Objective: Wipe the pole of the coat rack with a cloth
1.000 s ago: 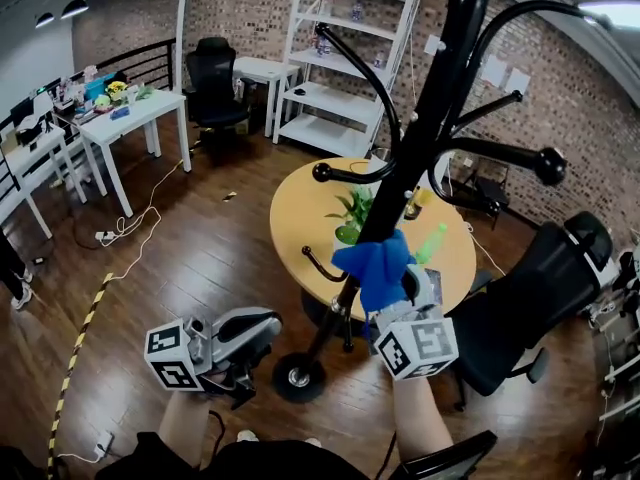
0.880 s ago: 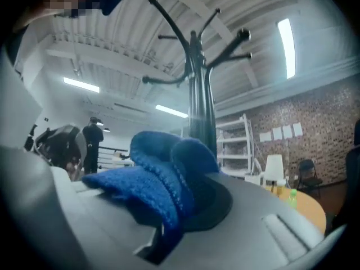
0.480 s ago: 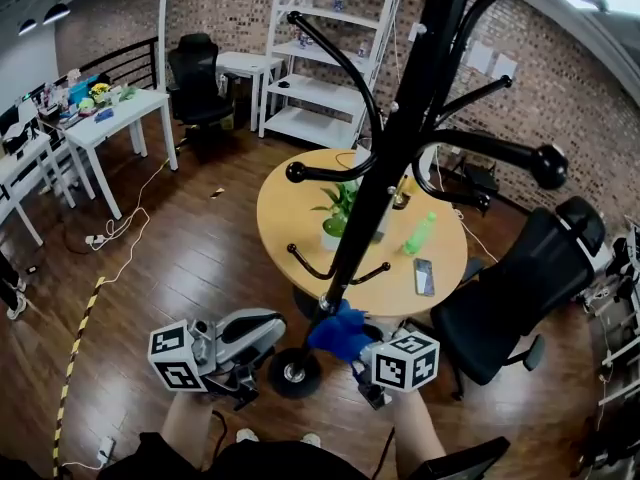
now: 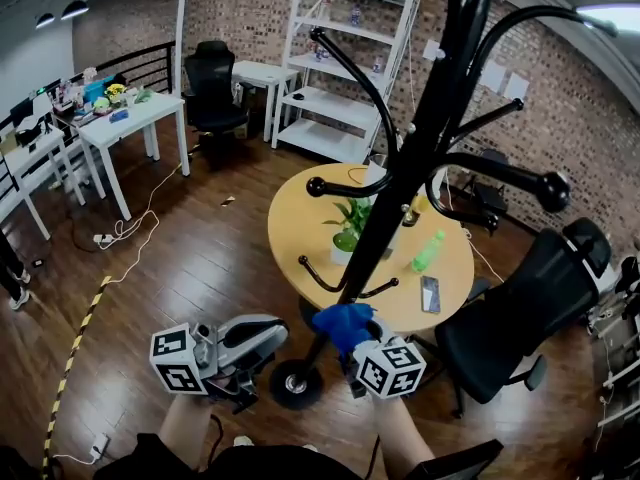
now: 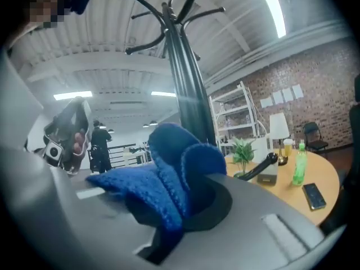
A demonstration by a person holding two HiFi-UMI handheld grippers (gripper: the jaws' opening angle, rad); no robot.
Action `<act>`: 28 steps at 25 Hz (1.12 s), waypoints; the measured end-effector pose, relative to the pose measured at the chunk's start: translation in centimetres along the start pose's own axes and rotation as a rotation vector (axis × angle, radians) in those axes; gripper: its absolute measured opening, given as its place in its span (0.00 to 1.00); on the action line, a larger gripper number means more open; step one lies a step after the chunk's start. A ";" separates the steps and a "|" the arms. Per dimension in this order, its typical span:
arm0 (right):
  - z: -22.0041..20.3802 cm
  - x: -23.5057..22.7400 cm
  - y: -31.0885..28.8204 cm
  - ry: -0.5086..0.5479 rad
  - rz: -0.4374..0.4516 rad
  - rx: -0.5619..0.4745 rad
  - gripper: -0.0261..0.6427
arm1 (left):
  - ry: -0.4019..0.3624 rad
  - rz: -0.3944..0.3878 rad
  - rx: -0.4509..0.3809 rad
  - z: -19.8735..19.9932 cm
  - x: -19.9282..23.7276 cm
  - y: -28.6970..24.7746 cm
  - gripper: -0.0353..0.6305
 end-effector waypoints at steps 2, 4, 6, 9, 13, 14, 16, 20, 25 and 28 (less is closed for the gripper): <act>1.5 0.4 0.2 0.048 -0.013 -0.065 0.07 | -0.014 0.006 -0.001 0.4 -0.2 0.5 0.05; 3.7 0.7 0.4 0.107 -0.016 -0.129 0.07 | -0.029 0.011 -0.004 0.9 -0.4 0.9 0.05; 7.0 0.9 0.9 0.150 -0.027 -0.221 0.07 | -0.044 0.012 -0.007 1.4 -0.7 1.2 0.05; 13.0 1.2 1.8 0.204 -0.057 -0.375 0.07 | -0.065 -0.001 -0.008 1.9 -1.1 1.0 0.05; 20.1 1.3 2.8 0.356 -0.096 -0.512 0.07 | -0.096 -0.029 -0.014 2.3 -1.9 0.8 0.05; 21.8 1.3 3.2 0.383 -0.111 -0.545 0.07 | -0.102 -0.034 -0.018 2.4 -2.1 0.9 0.05; 25.0 1.6 4.0 0.434 -0.148 -0.606 0.07 | -0.113 -0.042 -0.029 2.6 -2.4 1.2 0.05; 29.7 4.3 7.0 0.515 -0.157 -0.721 0.07 | -0.131 -0.051 -0.047 2.8 -3.1 1.9 0.05; 31.5 8.4 12.6 0.514 -0.079 -0.925 0.07 | -0.149 -0.061 -0.048 3.0 -3.4 1.5 0.05; 31.8 9.8 14.3 0.547 -0.062 -0.993 0.07 | -0.154 -0.063 -0.049 2.9 -3.6 1.5 0.05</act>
Point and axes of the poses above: the fingertips, and each gripper's own axes: y backward along the fingers, x to its left, z out of its top, the point moved 8 cm from there along y, backward along the fingers, and after that the axes turned 10 degrees about y, right-handed, at the moved point
